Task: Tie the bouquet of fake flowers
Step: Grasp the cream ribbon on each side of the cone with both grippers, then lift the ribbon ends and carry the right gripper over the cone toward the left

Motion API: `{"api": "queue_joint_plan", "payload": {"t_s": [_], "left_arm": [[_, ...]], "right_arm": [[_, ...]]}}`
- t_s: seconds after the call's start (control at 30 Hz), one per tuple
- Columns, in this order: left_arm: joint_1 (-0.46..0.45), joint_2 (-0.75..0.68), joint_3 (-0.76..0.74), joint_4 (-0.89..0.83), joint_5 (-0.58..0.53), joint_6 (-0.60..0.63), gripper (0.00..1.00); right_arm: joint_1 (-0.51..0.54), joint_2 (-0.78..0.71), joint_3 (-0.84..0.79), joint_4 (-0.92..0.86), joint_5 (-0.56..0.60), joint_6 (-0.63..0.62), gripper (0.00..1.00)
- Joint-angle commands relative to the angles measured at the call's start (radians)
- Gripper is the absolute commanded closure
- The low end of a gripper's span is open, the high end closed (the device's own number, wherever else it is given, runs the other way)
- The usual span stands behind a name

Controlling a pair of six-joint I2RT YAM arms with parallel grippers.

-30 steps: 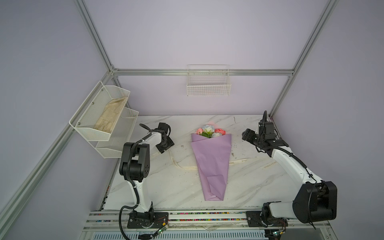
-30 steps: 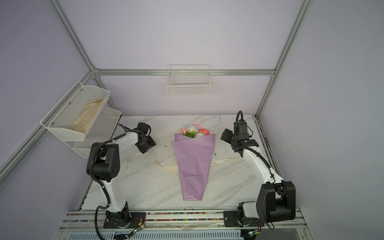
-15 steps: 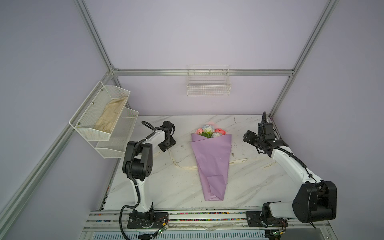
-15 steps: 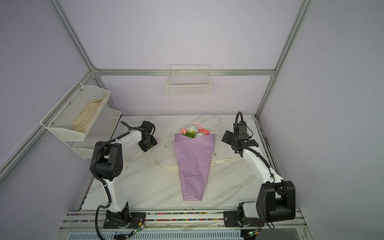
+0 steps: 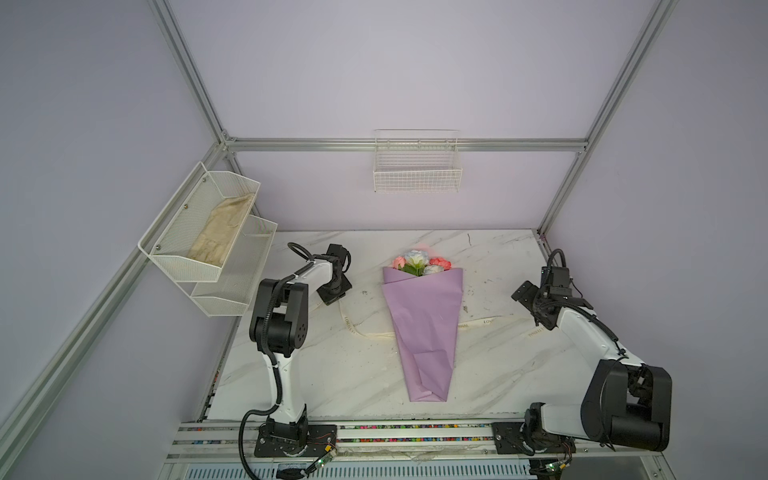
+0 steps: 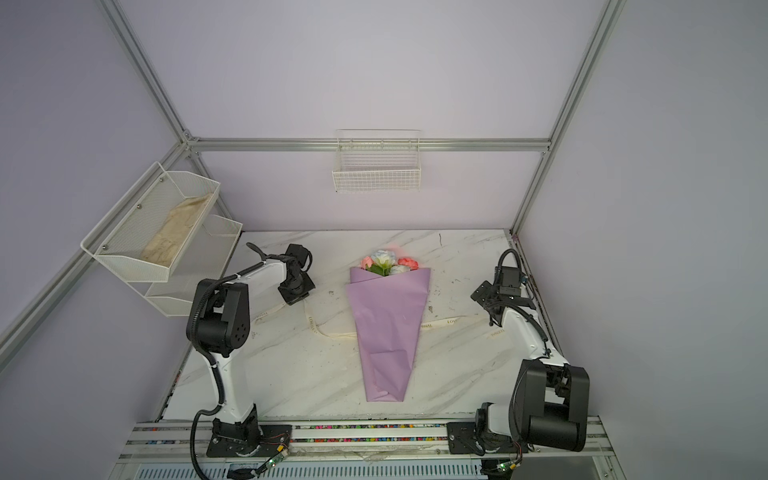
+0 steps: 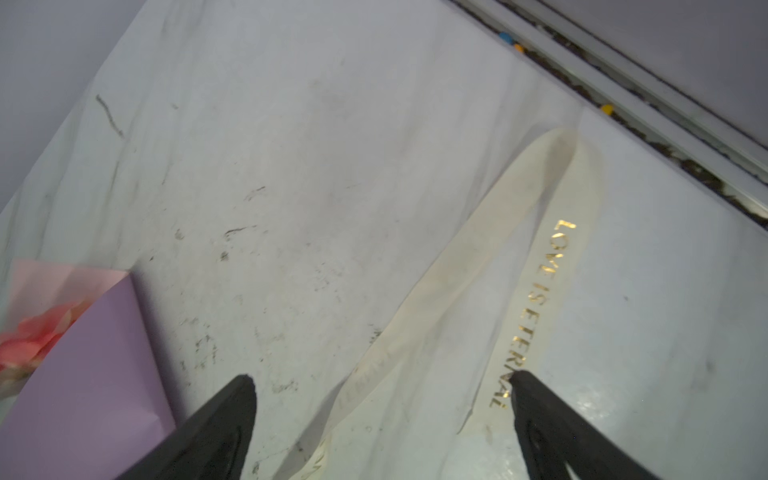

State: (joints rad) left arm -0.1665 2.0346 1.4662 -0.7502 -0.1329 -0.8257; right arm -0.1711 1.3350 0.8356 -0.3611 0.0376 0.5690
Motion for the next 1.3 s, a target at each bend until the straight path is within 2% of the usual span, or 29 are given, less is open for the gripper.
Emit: {"api": "queue_joint_plan", "payload": {"t_s": [0.0, 0.07, 0.13, 0.37, 0.5, 0.63, 0.83, 1.0, 1.13, 1.27], "left_arm": [[-0.01, -0.126, 0.035, 0.01, 0.004, 0.064, 1.0], [-0.011, -0.184, -0.004, 0.043, 0.003, 0.078, 1.0], [-0.013, -0.239, -0.049, 0.079, 0.012, 0.096, 1.0], [-0.029, -0.336, -0.17, 0.176, 0.073, 0.153, 1.0], [-0.042, -0.347, -0.21, 0.224, 0.124, 0.17, 1.0], [-0.054, -0.36, -0.222, 0.242, 0.138, 0.208, 1.0], [-0.054, -0.383, -0.218, 0.252, 0.133, 0.256, 1.0], [-0.054, -0.36, -0.195, 0.252, 0.171, 0.267, 1.0], [-0.054, -0.351, -0.199, 0.257, 0.187, 0.269, 1.0], [-0.054, -0.353, -0.208, 0.257, 0.185, 0.278, 1.0]], "right_arm": [[-0.053, -0.013, -0.026, -0.029, -0.092, 0.042, 0.03], [-0.074, 0.01, -0.036, -0.03, -0.116, 0.042, 0.08], [-0.097, 0.033, -0.044, -0.019, -0.15, 0.028, 0.19], [-0.125, 0.164, 0.001, -0.037, -0.211, -0.041, 0.4], [-0.125, 0.223, 0.029, -0.046, -0.243, -0.064, 0.44], [-0.124, 0.282, 0.066, -0.06, -0.213, -0.059, 0.43], [-0.065, 0.447, 0.186, -0.18, -0.112, -0.089, 0.38], [0.011, 0.544, 0.231, -0.224, 0.003, -0.075, 0.42], [0.038, 0.627, 0.253, -0.245, 0.069, -0.101, 0.67], [0.064, 0.637, 0.281, -0.249, 0.088, -0.115, 0.89]]}}
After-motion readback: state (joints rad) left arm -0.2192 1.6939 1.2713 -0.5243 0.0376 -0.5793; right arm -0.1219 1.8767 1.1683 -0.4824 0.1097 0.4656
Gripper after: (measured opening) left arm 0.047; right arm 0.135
